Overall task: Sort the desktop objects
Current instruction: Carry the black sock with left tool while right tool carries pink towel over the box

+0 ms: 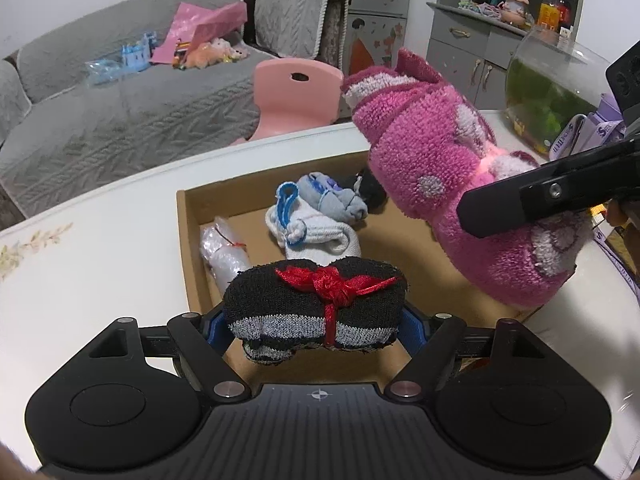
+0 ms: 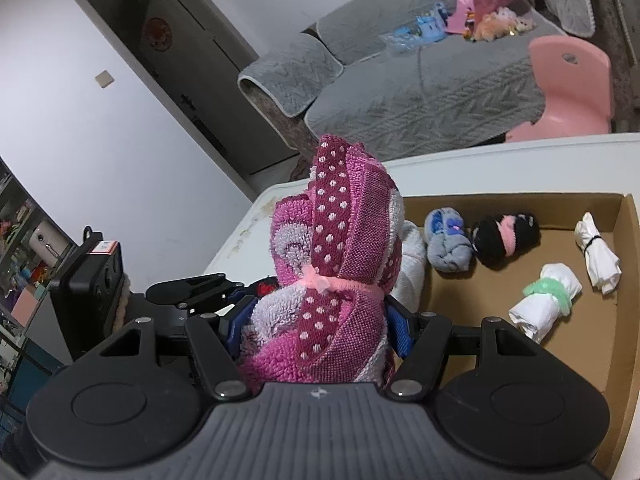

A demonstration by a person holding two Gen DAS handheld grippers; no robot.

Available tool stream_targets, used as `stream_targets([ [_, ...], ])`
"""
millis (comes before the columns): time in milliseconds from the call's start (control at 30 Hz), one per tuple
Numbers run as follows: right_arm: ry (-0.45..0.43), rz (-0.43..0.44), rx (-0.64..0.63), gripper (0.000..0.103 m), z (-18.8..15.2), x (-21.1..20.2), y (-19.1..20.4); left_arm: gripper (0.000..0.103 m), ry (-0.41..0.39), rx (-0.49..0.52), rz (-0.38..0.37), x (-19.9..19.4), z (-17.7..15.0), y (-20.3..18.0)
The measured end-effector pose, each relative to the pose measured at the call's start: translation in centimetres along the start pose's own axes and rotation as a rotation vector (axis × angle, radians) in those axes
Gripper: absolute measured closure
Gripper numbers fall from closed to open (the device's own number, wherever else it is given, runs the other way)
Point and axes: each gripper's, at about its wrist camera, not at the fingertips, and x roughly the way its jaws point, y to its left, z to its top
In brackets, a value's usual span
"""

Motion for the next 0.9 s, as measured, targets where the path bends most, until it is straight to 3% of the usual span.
stream_targets([
  [600, 0.100, -0.057, -0.057, 0.040, -0.2, 2.8, 0.1, 0.021, 0.025, -0.043, -0.003, 1.8, -1.0, 1.5],
  [900, 0.156, -0.137, -0.187, 0.040, -1.2, 4.4, 1.5, 0.020, 0.020, 0.032, 0.021, 2.3, -1.7, 0.2],
])
